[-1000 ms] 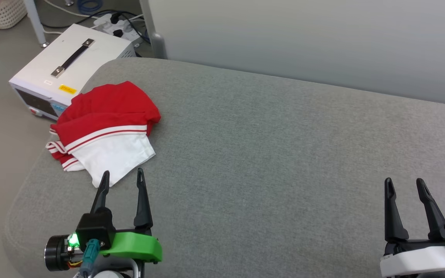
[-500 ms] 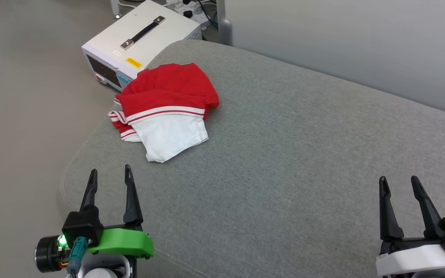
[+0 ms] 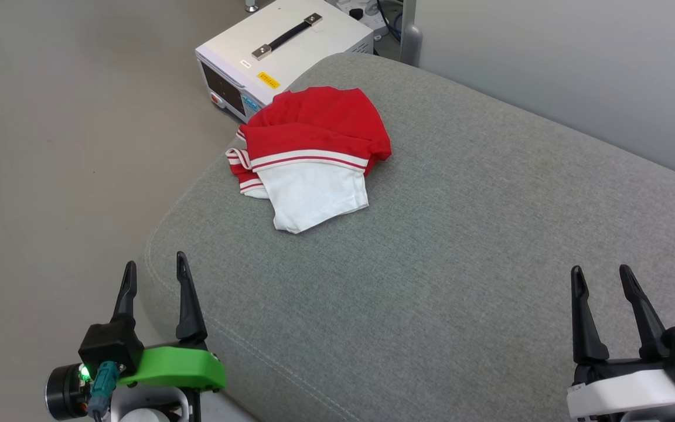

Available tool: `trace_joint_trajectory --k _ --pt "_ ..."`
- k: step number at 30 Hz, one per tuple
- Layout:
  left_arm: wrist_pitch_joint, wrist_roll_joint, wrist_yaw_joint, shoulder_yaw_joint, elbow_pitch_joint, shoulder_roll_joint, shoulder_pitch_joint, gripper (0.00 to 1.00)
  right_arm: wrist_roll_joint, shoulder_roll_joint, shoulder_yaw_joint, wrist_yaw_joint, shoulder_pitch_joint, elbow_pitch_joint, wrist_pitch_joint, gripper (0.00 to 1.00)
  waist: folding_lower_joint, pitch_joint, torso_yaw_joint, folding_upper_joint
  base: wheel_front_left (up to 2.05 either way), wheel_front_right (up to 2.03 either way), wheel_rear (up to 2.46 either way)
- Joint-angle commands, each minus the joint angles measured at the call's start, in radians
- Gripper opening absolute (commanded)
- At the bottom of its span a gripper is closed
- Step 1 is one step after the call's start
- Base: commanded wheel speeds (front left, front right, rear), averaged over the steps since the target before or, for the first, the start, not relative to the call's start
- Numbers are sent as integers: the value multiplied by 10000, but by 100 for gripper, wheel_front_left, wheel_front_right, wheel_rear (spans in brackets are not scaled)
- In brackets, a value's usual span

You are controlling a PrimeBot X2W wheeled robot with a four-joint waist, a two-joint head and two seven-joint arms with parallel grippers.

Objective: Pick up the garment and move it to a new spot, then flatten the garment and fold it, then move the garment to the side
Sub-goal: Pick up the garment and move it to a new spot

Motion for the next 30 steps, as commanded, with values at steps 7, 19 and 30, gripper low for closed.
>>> trace_joint_trajectory --k 7,19,30 --pt "-59 -61 -199 161 86 -36 -156 100 -127 -22 111 -7 -143 -45 -61 100 0 91 -222 0 0 0 0" --pt "-59 -285 -2238 1902 1008 539 -3683 100 -990 -22 208 -7 -868 -378 -61 100 0 1536 -1667 0 0 0 0" --pt "246 -2356 -2523 809 3201 3200 -7010 100 -1370 -22 244 -7 -1649 -907 -61 100 0 2947 -2974 0 0 0 0"
